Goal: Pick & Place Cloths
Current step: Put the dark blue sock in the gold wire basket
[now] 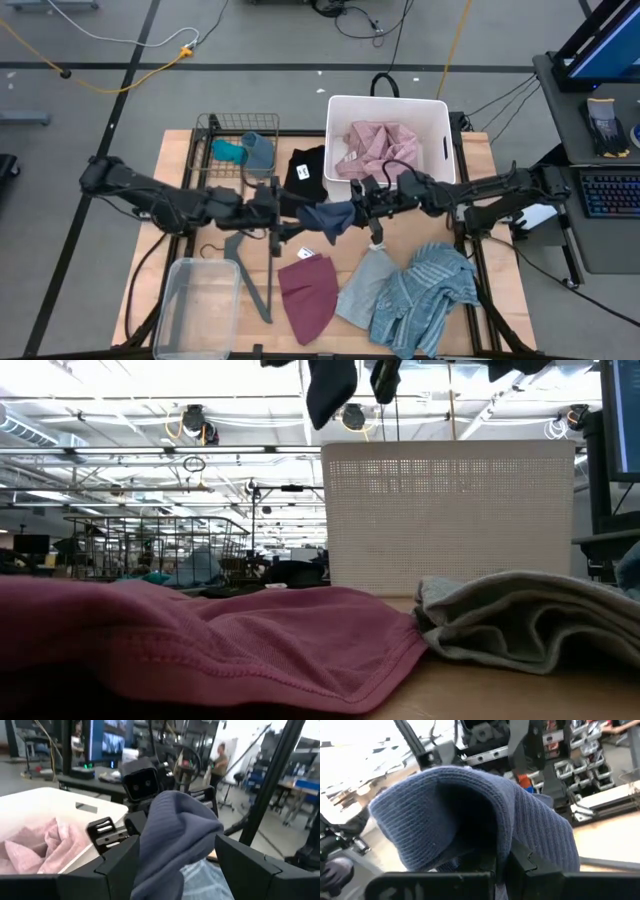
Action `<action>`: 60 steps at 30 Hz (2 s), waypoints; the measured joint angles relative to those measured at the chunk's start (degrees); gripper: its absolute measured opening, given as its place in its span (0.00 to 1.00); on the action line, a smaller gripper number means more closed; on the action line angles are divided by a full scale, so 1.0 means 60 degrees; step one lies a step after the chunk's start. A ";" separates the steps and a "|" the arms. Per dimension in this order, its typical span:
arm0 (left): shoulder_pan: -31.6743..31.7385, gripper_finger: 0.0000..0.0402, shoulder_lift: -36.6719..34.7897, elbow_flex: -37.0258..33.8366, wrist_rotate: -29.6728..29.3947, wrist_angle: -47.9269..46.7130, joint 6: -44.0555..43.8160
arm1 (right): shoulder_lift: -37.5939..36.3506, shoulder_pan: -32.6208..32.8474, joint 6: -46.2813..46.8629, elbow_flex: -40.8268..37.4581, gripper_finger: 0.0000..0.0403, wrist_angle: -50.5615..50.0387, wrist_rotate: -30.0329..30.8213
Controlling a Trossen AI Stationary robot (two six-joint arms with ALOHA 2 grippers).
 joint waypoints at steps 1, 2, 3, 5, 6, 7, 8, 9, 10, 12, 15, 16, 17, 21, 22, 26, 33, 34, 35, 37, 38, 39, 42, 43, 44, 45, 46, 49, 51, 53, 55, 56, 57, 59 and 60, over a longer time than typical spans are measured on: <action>0.0061 0.66 0.0134 0.0199 0.0076 -0.0266 -0.0006 | 0.0000 -0.0048 0.0000 0.0000 0.00 -0.0035 -0.0116; 0.0110 0.66 0.0249 0.0382 0.0147 -0.0535 -0.0024 | 0.0000 -0.0102 0.0004 0.0000 0.00 -0.0035 -0.0252; 0.0137 0.66 0.0350 0.0540 0.0153 -0.0713 -0.0048 | 0.0000 -0.0134 0.0003 0.0000 0.00 -0.0039 -0.0300; 0.0181 0.66 0.0547 0.0847 0.0162 -0.1057 -0.0221 | 0.0000 -0.0226 -0.0002 0.0000 0.00 -0.0050 -0.0490; 0.0213 0.66 0.0624 0.0970 0.0210 -0.1211 -0.0242 | 0.0000 -0.0282 0.0000 0.0000 0.00 -0.0059 -0.0589; 0.0243 0.66 0.0729 0.1090 0.0322 -0.1290 -0.0271 | 0.0000 -0.0333 0.0000 0.0000 0.00 -0.0067 -0.0716; 0.0291 0.66 0.0817 0.1188 0.0480 -0.1300 -0.0314 | 0.0000 -0.0384 0.0000 0.0000 0.00 -0.0071 -0.0801; 0.0321 0.66 0.0897 0.1258 0.0641 -0.1354 -0.0398 | 0.0000 -0.0433 -0.0004 0.0000 0.00 -0.0120 -0.0818; 0.0348 0.66 0.0984 0.1327 0.0791 -0.1432 -0.0491 | -0.0004 -0.0478 -0.0014 0.0000 0.00 -0.0200 -0.0825; 0.0435 0.66 0.1196 0.1504 0.0985 -0.1511 -0.0568 | 0.0000 -0.0574 -0.0018 0.0000 0.00 -0.0378 -0.0901; 0.0572 0.66 0.1416 0.1601 0.0981 -0.1830 -0.0595 | 0.0000 -0.0720 -0.0018 0.0000 0.00 -0.0378 -0.1273; 0.0650 0.66 0.1508 0.1628 0.0984 -0.1829 -0.0674 | 0.0000 -0.0743 -0.0018 0.0000 0.00 -0.0385 -0.1289; 0.0736 0.66 0.1567 0.1631 0.1008 -0.1833 -0.0797 | 0.0000 -0.0740 -0.0022 0.0000 0.00 -0.0392 -0.1292; 0.1070 0.66 0.1795 0.1631 0.1268 -0.1818 -0.1071 | 0.0000 -0.0742 -0.0039 0.0000 0.00 -0.0380 -0.1386; 0.1141 0.66 0.1813 0.1627 0.1376 -0.1845 -0.1076 | 0.0000 -0.0744 -0.0059 0.0000 0.00 -0.0402 -0.1494; 0.1432 0.64 0.1805 0.1624 0.1882 -0.1877 -0.1105 | 0.0074 -0.0740 -0.0241 0.0000 0.00 -0.0514 -0.1529; 0.1708 0.37 0.1805 0.1622 0.2835 -0.1898 -0.1073 | 0.0175 -0.0798 -0.0316 0.0004 0.00 -0.0534 -0.1559; 0.1748 0.31 0.1805 0.1619 0.3009 -0.1917 -0.1081 | 0.0182 -0.0822 -0.0283 0.0002 0.01 -0.0578 -0.1572; 0.1782 0.25 0.1805 0.1617 0.3137 -0.1906 -0.1081 | 0.0182 -0.0853 -0.0276 0.0001 0.01 -0.0591 -0.1596; 0.1841 0.11 0.1791 0.1617 0.3231 -0.1895 -0.1080 | 0.0182 -0.0923 -0.0284 0.0000 0.01 -0.0578 -0.1605; 0.1868 0.06 0.1787 0.1617 0.3285 -0.1928 -0.1107 | 0.0182 -0.0947 -0.0284 0.0000 0.01 -0.0582 -0.1598; 0.1900 0.04 0.1787 0.1617 0.3330 -0.1977 -0.1156 | 0.0182 -0.0972 -0.0288 0.0000 0.01 -0.0602 -0.1595; 0.1981 0.04 0.1787 0.1617 0.3447 -0.2079 -0.1320 | 0.0182 -0.1030 -0.0266 0.0000 0.02 -0.0629 -0.1591; 0.1998 0.03 0.1787 0.1620 0.3475 -0.2106 -0.1323 | 0.0182 -0.1035 -0.0261 0.0000 0.03 -0.0634 -0.1575; 0.2010 0.02 0.1787 0.1623 0.3485 -0.2187 -0.1325 | 0.0182 -0.1035 -0.0259 0.0000 0.04 -0.0678 -0.1568; 0.2022 0.02 0.1787 0.1624 0.3499 -0.2304 -0.1335 | 0.0182 -0.1034 -0.0257 0.0000 0.06 -0.0782 -0.1551; 0.2040 0.02 0.1781 0.1624 0.3517 -0.2476 -0.1384 | 0.0182 -0.1031 -0.0192 0.0000 0.07 -0.0943 -0.1532; 0.2120 0.01 0.1548 0.1615 0.3563 -0.3381 -0.1492 | 0.0186 -0.1035 0.0432 0.0000 0.13 -0.1466 -0.1494; 0.2173 0.01 0.1390 0.1606 0.3549 -0.3836 -0.1533 | 0.0164 -0.1039 0.0700 0.0007 0.17 -0.1756 -0.1495; 0.2214 0.01 0.1126 0.1588 0.3478 -0.4594 -0.1634 | 0.0164 -0.1039 0.0739 0.0007 0.20 -0.2005 -0.1500; 0.2264 0.01 0.0900 0.1603 0.3365 -0.4930 -0.1713 | 0.0157 -0.1035 0.0743 0.0007 0.24 -0.2045 -0.1503; 0.2268 0.01 0.0747 0.1617 0.3208 -0.5213 -0.1722 | 0.0127 -0.1035 0.0743 0.0007 0.26 -0.2040 -0.1507; 0.2268 0.01 0.0588 0.1608 0.2995 -0.5623 -0.1743 | 0.0107 -0.1035 0.0743 0.0007 0.28 -0.2000 -0.1513; 0.2268 0.01 0.0338 0.1602 0.2543 -0.6026 -0.1745 | 0.0080 -0.1035 0.0743 0.0011 0.31 -0.1989 -0.1514; 0.2268 0.01 0.0162 0.1603 0.2270 -0.6301 -0.1746 | 0.0051 -0.1035 0.0743 0.0007 0.32 -0.2062 -0.1512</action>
